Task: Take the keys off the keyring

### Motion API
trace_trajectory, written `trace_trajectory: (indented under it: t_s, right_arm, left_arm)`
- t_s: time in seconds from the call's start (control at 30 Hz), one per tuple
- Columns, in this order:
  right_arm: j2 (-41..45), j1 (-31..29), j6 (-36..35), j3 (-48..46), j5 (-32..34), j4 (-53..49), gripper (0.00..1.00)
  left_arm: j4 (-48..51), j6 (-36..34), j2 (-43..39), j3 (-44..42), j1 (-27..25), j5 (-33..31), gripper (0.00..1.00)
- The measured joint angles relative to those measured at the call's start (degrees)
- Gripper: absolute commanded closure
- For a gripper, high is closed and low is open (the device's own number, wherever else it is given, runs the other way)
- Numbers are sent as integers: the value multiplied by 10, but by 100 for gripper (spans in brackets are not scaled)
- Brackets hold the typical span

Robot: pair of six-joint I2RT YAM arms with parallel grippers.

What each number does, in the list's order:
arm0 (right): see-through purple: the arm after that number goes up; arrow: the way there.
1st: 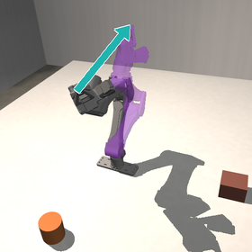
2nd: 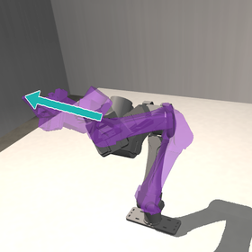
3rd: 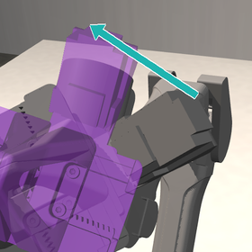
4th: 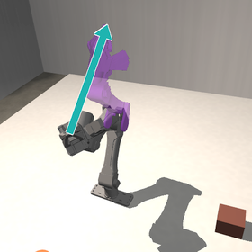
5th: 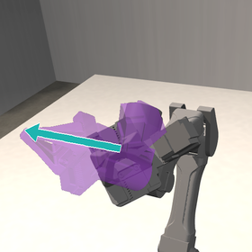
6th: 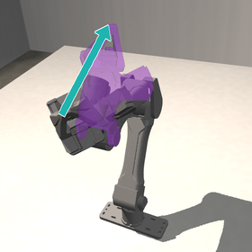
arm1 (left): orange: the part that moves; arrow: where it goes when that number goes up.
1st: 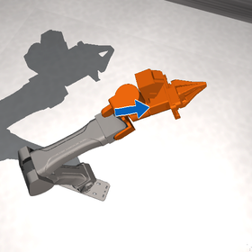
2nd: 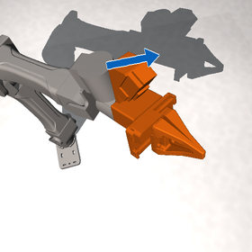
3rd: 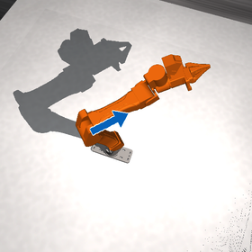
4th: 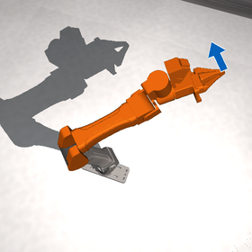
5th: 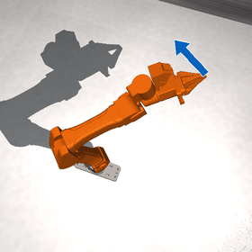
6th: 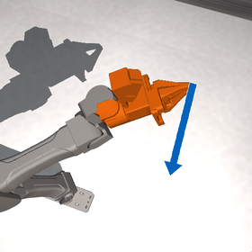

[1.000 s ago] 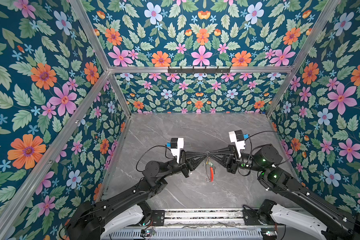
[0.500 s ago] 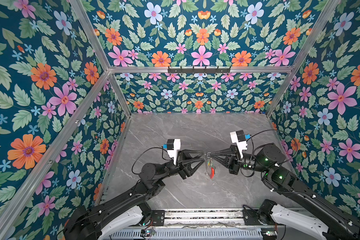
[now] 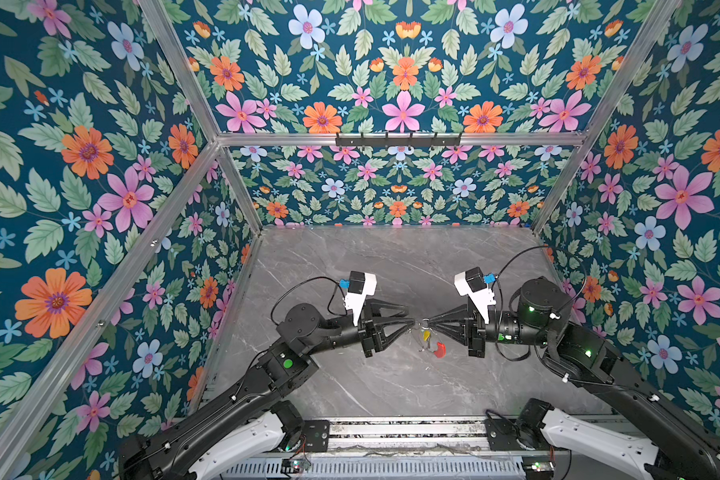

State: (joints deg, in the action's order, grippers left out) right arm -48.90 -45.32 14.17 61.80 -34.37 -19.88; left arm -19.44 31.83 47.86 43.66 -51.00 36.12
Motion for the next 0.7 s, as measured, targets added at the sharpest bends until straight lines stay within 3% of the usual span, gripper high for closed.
trace_trajectory:
  t_s: [0.3,0.7]
  right_arm:
    - [-10,0,-37,22,-10,-63,100]
    - [-18,0,-40,25,-12,-73,100]
  left_arm:
    - [133,-50,45,71,0,52,73]
    - [178,-77,73,101,0,92,85]
